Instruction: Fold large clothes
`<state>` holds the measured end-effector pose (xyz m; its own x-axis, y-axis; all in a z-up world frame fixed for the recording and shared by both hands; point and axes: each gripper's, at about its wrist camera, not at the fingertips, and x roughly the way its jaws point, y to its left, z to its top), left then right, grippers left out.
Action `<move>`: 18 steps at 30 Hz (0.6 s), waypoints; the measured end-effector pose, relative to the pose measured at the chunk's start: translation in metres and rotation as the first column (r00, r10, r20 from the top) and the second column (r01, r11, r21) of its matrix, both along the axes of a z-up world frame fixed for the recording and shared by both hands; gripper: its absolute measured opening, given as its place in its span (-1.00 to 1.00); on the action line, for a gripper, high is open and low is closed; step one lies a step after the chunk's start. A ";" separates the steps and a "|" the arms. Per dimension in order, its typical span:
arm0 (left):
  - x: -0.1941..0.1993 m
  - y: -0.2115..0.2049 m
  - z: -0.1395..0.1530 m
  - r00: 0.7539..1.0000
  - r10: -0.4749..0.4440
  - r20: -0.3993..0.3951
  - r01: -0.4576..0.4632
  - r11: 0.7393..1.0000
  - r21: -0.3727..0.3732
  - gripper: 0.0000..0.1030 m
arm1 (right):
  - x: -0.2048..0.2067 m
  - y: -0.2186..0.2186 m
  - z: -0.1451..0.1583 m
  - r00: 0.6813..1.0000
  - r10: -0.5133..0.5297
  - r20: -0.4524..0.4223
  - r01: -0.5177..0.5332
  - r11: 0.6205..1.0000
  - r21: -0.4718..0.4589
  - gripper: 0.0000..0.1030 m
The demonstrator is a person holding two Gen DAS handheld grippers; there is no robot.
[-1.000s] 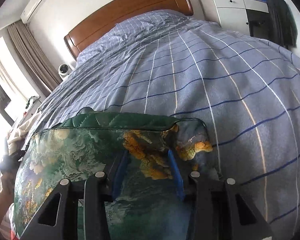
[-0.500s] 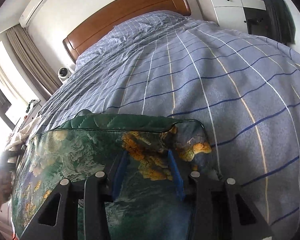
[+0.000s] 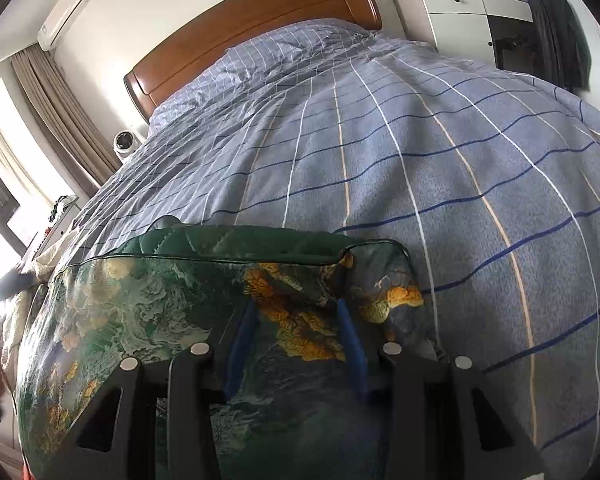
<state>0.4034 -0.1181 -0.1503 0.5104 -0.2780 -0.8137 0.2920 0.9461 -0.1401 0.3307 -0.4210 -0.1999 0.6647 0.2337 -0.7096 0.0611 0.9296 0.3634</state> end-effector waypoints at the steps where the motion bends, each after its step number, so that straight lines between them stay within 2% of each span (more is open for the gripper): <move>1: 0.002 -0.005 -0.018 0.999 -0.008 -0.039 0.009 0.999 0.032 0.95 | 0.000 0.000 0.000 1.000 0.000 0.000 0.000 1.000 0.001 -0.17; 2: 0.002 -0.008 -0.031 0.998 -0.017 -0.052 0.020 0.999 0.047 0.98 | 0.000 0.000 0.000 1.000 0.000 0.000 0.000 1.000 0.001 -0.17; 3: -0.002 -0.008 -0.032 0.999 -0.018 -0.027 0.020 0.998 0.057 0.98 | 0.000 0.000 0.000 1.000 0.000 0.000 0.000 1.000 0.001 -0.17; 6: -0.015 -0.010 -0.020 0.999 -0.045 -0.014 0.046 0.995 0.084 0.96 | 0.000 -0.001 -0.001 1.000 0.000 0.000 0.000 1.000 0.005 -0.17; 9: -0.053 -0.004 -0.003 0.993 -0.120 0.014 0.118 0.987 0.113 0.95 | 0.000 -0.002 -0.001 1.000 0.000 0.001 0.000 1.000 0.014 -0.17; 13: -0.089 0.004 -0.011 0.987 -0.159 0.010 0.157 0.983 0.093 0.97 | 0.000 -0.002 -0.001 1.000 0.001 0.002 -0.001 1.000 0.013 -0.17; 16: -0.087 0.002 -0.025 0.990 -0.139 0.035 0.136 0.988 0.073 0.99 | 0.001 -0.002 -0.001 1.000 0.003 -0.002 -0.003 1.000 0.013 -0.16; 18: -0.092 0.005 -0.022 0.991 -0.127 0.048 0.124 0.990 0.066 0.99 | 0.001 -0.001 -0.001 1.000 0.003 -0.003 -0.003 1.000 0.011 -0.16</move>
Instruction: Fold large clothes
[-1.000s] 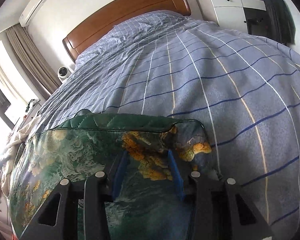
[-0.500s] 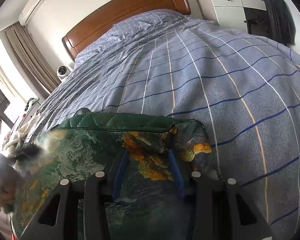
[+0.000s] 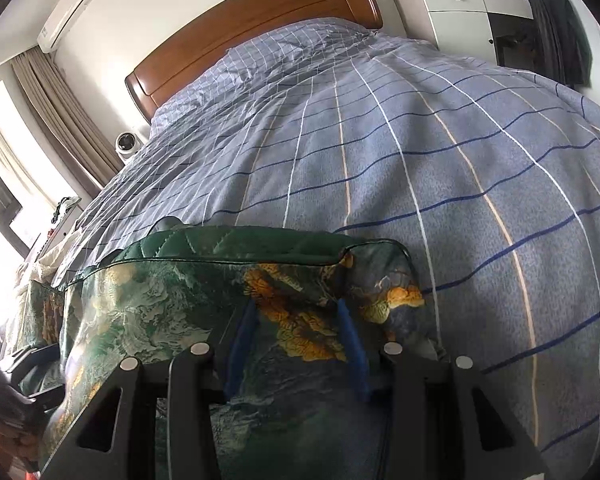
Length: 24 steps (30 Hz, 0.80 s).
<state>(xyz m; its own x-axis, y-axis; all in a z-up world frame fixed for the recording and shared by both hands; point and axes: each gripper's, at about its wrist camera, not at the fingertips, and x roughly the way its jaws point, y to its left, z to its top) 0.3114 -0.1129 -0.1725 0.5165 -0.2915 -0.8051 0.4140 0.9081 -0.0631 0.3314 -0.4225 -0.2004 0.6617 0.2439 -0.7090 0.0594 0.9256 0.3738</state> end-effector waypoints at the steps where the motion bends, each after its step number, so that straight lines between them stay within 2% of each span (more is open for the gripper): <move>1: -0.004 0.000 0.004 1.000 0.005 0.009 -0.005 1.000 0.003 0.98 | 0.000 0.000 0.000 1.000 0.001 -0.001 -0.001 1.000 -0.001 -0.16; 5: -0.053 0.004 0.021 0.998 -0.040 0.048 0.039 0.999 0.018 0.95 | 0.000 0.000 0.000 1.000 0.000 0.000 0.000 1.000 0.003 -0.16; 8: -0.084 0.004 0.011 0.996 -0.068 0.054 0.067 0.998 0.019 0.96 | 0.000 0.000 0.000 1.000 0.001 0.000 -0.001 1.000 0.000 -0.16; 12: -0.081 0.004 -0.008 0.998 -0.046 0.050 0.046 0.999 -0.010 0.99 | 0.000 0.001 0.000 1.000 0.001 -0.004 -0.001 1.000 -0.002 -0.16; 17: -0.082 0.004 -0.005 0.997 -0.050 0.058 0.050 0.999 0.004 0.99 | 0.000 0.000 0.001 1.000 0.002 -0.021 -0.002 1.000 0.002 -0.16; 20: -0.100 0.006 0.005 0.997 -0.044 0.067 0.041 0.998 0.039 0.96 | -0.004 -0.007 0.023 0.998 0.021 -0.062 -0.019 0.999 0.027 -0.16; 22: -0.122 0.011 0.013 0.995 -0.066 0.070 0.064 0.998 0.030 0.96 | -0.036 -0.024 0.051 1.000 0.003 0.004 -0.003 0.995 0.100 -0.15; 24: -0.141 0.018 0.022 0.995 -0.075 0.064 0.075 0.997 0.002 0.96 | -0.077 -0.044 0.071 0.998 -0.032 0.046 0.026 0.992 0.120 0.06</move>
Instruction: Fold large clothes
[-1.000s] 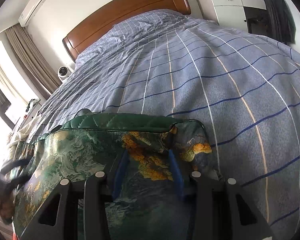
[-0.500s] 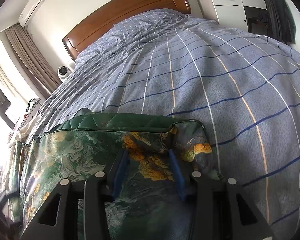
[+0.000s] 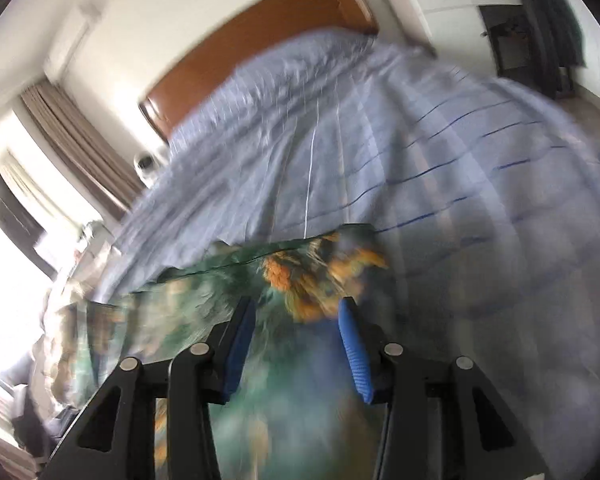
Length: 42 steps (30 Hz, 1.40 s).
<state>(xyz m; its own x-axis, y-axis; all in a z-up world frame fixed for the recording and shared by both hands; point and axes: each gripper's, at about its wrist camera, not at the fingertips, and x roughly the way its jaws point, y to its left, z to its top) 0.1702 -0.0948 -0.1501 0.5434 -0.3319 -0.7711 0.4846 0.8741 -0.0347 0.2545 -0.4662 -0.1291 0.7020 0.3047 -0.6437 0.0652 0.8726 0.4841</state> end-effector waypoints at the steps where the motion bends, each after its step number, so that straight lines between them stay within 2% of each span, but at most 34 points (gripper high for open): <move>1: -0.003 0.003 0.004 1.000 0.004 -0.004 -0.004 1.000 -0.022 0.96 | -0.027 -0.010 0.009 0.999 -0.035 0.016 0.035 0.999 -0.019 0.11; 4: -0.003 0.012 0.022 0.999 0.036 -0.034 -0.041 0.983 -0.177 0.95 | -0.094 -0.034 0.010 0.992 -0.130 -0.001 0.130 0.991 -0.019 0.15; 6: 0.005 0.011 0.035 0.999 0.041 -0.030 -0.048 0.959 -0.278 0.94 | -0.129 -0.041 0.003 0.985 -0.167 -0.033 0.168 0.984 0.054 0.17; 7: 0.009 0.008 0.039 0.999 0.036 -0.017 -0.040 0.955 -0.294 0.94 | -0.147 -0.039 -0.001 0.983 -0.179 -0.047 0.183 0.977 0.110 0.17; 10: 0.015 -0.016 0.046 0.999 -0.012 0.032 0.021 0.956 -0.291 0.87 | -0.182 -0.017 -0.012 0.983 -0.167 -0.081 0.182 0.951 0.250 0.18; 13: 0.014 -0.041 0.038 0.995 -0.097 0.016 0.098 0.950 -0.297 0.82 | -0.194 0.016 -0.040 0.980 -0.140 -0.142 0.187 0.893 0.409 0.32; 15: 0.012 -0.060 0.023 0.989 -0.149 -0.003 0.142 0.950 -0.279 0.82 | -0.186 0.027 -0.060 0.973 -0.142 -0.180 0.209 0.872 0.443 0.34; 17: 0.011 -0.073 0.005 0.981 -0.189 -0.050 0.171 0.952 -0.254 0.83 | -0.177 0.029 -0.078 0.956 -0.201 -0.213 0.276 0.857 0.434 0.34; 19: 0.011 -0.084 -0.014 0.974 -0.207 -0.091 0.183 0.959 -0.216 0.84 | -0.169 0.026 -0.083 0.943 -0.268 -0.198 0.330 0.823 0.462 0.35; 20: 0.010 -0.086 -0.022 0.972 -0.214 -0.098 0.191 0.960 -0.206 0.84 | -0.165 0.024 -0.083 0.938 -0.289 -0.193 0.347 0.807 0.478 0.46; 22: 0.012 -0.089 -0.028 0.970 -0.221 -0.101 0.197 0.959 -0.202 0.86 | -0.154 0.020 -0.086 0.921 -0.338 -0.192 0.388 0.763 0.517 0.56; 23: 0.011 -0.091 -0.030 0.969 -0.224 -0.101 0.201 0.959 -0.198 0.89 | -0.151 0.019 -0.089 0.913 -0.351 -0.206 0.406 0.755 0.514 0.56; 25: 0.009 -0.095 -0.030 0.969 -0.228 -0.095 0.209 0.962 -0.177 0.91 | -0.144 0.020 -0.092 0.903 -0.375 -0.210 0.429 0.767 0.477 0.48; 26: 0.007 -0.096 -0.030 0.968 -0.233 -0.088 0.217 0.963 -0.161 0.91 | -0.145 0.023 -0.090 0.903 -0.384 -0.193 0.429 0.782 0.452 0.10; 27: 0.004 -0.098 -0.029 0.966 -0.244 -0.082 0.231 0.963 -0.140 0.91 | -0.147 0.027 -0.085 0.905 -0.390 -0.169 0.424 0.806 0.414 -0.14; 29: 0.001 -0.097 -0.024 0.963 -0.254 -0.093 0.241 0.961 -0.133 0.88 | -0.154 0.035 -0.071 0.917 -0.386 -0.101 0.395 0.842 0.367 -0.32; 33: 0.010 -0.061 0.021 0.955 -0.218 -0.201 0.161 0.951 -0.266 0.76 | -0.166 0.059 -0.019 0.947 -0.319 0.048 0.300 0.926 0.231 -0.36; 34: 0.014 -0.053 0.041 0.957 -0.209 -0.200 0.150 0.950 -0.275 0.76 | -0.168 0.068 -0.003 0.953 -0.288 0.096 0.268 0.947 0.177 -0.36; 37: 0.025 -0.045 0.109 0.971 -0.205 -0.120 0.172 0.955 -0.242 0.76 | -0.168 0.103 0.037 0.963 -0.183 0.199 0.187 0.982 -0.003 -0.36; 39: 0.030 -0.048 0.143 0.964 -0.240 -0.117 0.204 0.944 -0.260 0.78 | -0.168 0.132 0.061 0.963 -0.084 0.258 0.128 0.979 -0.161 -0.36; 42: 0.039 -0.064 0.170 0.946 -0.293 -0.139 0.254 0.936 -0.242 0.82 | -0.173 0.174 0.083 0.948 0.037 0.315 0.071 0.943 -0.325 -0.36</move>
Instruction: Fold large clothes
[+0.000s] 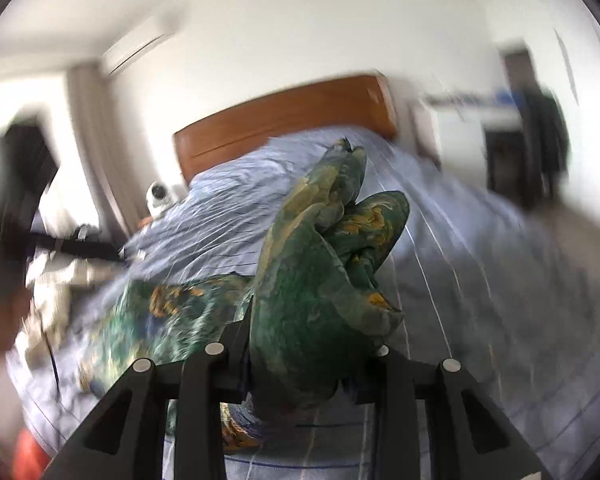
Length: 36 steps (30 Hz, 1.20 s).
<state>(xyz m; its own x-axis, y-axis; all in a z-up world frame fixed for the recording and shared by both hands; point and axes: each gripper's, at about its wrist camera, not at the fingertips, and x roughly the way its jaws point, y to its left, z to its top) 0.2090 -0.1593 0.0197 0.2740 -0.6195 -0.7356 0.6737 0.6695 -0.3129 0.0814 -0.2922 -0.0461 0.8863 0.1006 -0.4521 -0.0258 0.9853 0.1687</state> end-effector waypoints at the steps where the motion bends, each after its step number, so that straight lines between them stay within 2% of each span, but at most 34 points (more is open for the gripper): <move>1: 0.002 -0.007 0.002 1.000 -0.021 -0.007 0.021 1.000 0.012 0.83 | -0.004 0.020 0.005 0.999 0.031 0.019 -0.030 0.997 -0.072 -0.36; 3: 0.009 -0.020 0.000 0.998 -0.049 -0.026 0.051 0.997 0.065 0.83 | -0.006 0.048 0.007 0.996 0.085 0.039 -0.077 0.982 -0.173 -0.36; 6: 0.025 -0.031 -0.009 0.998 -0.041 -0.042 0.048 0.986 0.160 0.83 | -0.005 0.094 0.004 0.983 0.180 0.046 -0.155 0.931 -0.331 -0.36; 7: 0.030 -0.027 -0.015 0.998 -0.031 -0.063 0.043 0.981 0.189 0.84 | -0.006 0.111 0.002 0.975 0.218 0.048 -0.183 0.903 -0.389 -0.36; 9: 0.038 -0.033 -0.028 0.996 0.011 -0.090 0.016 0.957 0.291 0.86 | -0.015 0.135 -0.007 0.960 0.274 0.055 -0.212 0.841 -0.498 -0.36; 10: 0.041 -0.037 -0.037 0.996 0.032 -0.079 -0.001 0.930 0.367 0.85 | -0.020 0.148 -0.012 0.951 0.303 0.058 -0.223 0.805 -0.549 -0.37; 12: 0.048 -0.038 -0.054 0.996 0.077 -0.033 -0.052 0.874 0.482 0.24 | -0.025 0.162 -0.018 0.938 0.339 0.064 -0.234 0.761 -0.606 -0.37; 13: 0.052 -0.034 -0.058 0.994 0.097 -0.047 -0.062 0.871 0.487 -0.19 | -0.026 0.167 -0.021 0.933 0.354 0.062 -0.244 0.750 -0.615 -0.37; 14: 0.058 -0.027 -0.060 0.991 0.110 -0.079 -0.063 0.890 0.451 -0.30 | -0.029 0.171 -0.021 0.933 0.357 0.052 -0.254 0.752 -0.609 -0.37; 16: 0.064 -0.010 -0.059 0.988 0.122 -0.095 -0.073 0.911 0.405 -0.37 | -0.026 0.165 -0.018 0.933 0.358 0.024 -0.288 0.788 -0.544 -0.13; 17: 0.068 0.004 -0.056 0.987 0.128 -0.096 -0.082 0.922 0.379 -0.38 | -0.028 0.153 -0.015 0.926 0.377 0.016 -0.324 0.815 -0.481 0.09; 18: 0.070 0.017 -0.053 0.986 0.133 -0.099 -0.090 0.929 0.358 -0.38 | -0.029 0.143 -0.009 0.911 0.412 0.002 -0.379 0.841 -0.386 0.15; 19: 0.072 0.034 -0.051 0.984 0.142 -0.105 -0.100 0.938 0.332 -0.37 | -0.029 0.126 -0.004 0.900 0.436 -0.011 -0.424 0.868 -0.257 0.16; 21: 0.079 0.067 -0.050 0.981 0.159 -0.113 -0.121 0.950 0.287 -0.37 | -0.025 0.093 -0.001 0.911 0.412 -0.031 -0.413 0.908 -0.069 0.16; 23: 0.086 0.097 -0.055 0.974 0.188 -0.128 -0.152 0.957 0.246 -0.36 | -0.011 0.061 -0.002 0.930 0.362 -0.068 -0.358 0.931 0.066 0.16; 24: 0.089 0.120 -0.061 0.967 0.212 -0.144 -0.177 0.958 0.224 -0.36 | -0.002 0.051 -0.002 0.935 0.344 -0.089 -0.336 0.937 0.095 0.10; 26: 0.093 0.139 -0.068 0.956 0.247 -0.159 -0.213 0.955 0.207 -0.34 | 0.016 0.040 -0.001 0.937 0.331 -0.114 -0.321 0.942 0.097 -0.15; 27: 0.093 0.156 -0.076 0.948 0.270 -0.169 -0.236 0.951 0.200 -0.33 | 0.024 0.041 0.001 0.933 0.338 -0.119 -0.330 0.940 0.085 -0.21; 30: 0.093 0.184 -0.093 0.930 0.311 -0.196 -0.281 0.945 0.165 -0.30 | 0.044 0.064 0.011 0.905 0.410 -0.114 -0.405 0.912 0.064 -0.27; 32: 0.093 0.198 -0.102 0.922 0.323 -0.216 -0.300 0.945 0.132 -0.27 | 0.054 0.089 0.013 0.873 0.475 -0.112 -0.473 0.880 0.044 -0.28; 33: 0.093 0.203 -0.107 0.918 0.328 -0.224 -0.309 0.944 0.118 -0.26 | 0.062 0.109 0.008 0.850 0.513 -0.123 -0.513 0.858 0.034 -0.28; 36: 0.091 0.220 -0.119 0.902 0.344 -0.259 -0.336 0.939 0.075 -0.23 | 0.075 0.136 -0.004 0.816 0.554 -0.167 -0.560 0.828 0.011 -0.28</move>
<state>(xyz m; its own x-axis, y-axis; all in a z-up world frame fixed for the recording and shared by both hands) 0.3001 0.0609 -0.0996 0.2576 -0.5017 -0.8258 0.2984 0.8542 -0.4259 0.1560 -0.1558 -0.0505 0.6013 0.5363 -0.5923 -0.5487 0.8160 0.1818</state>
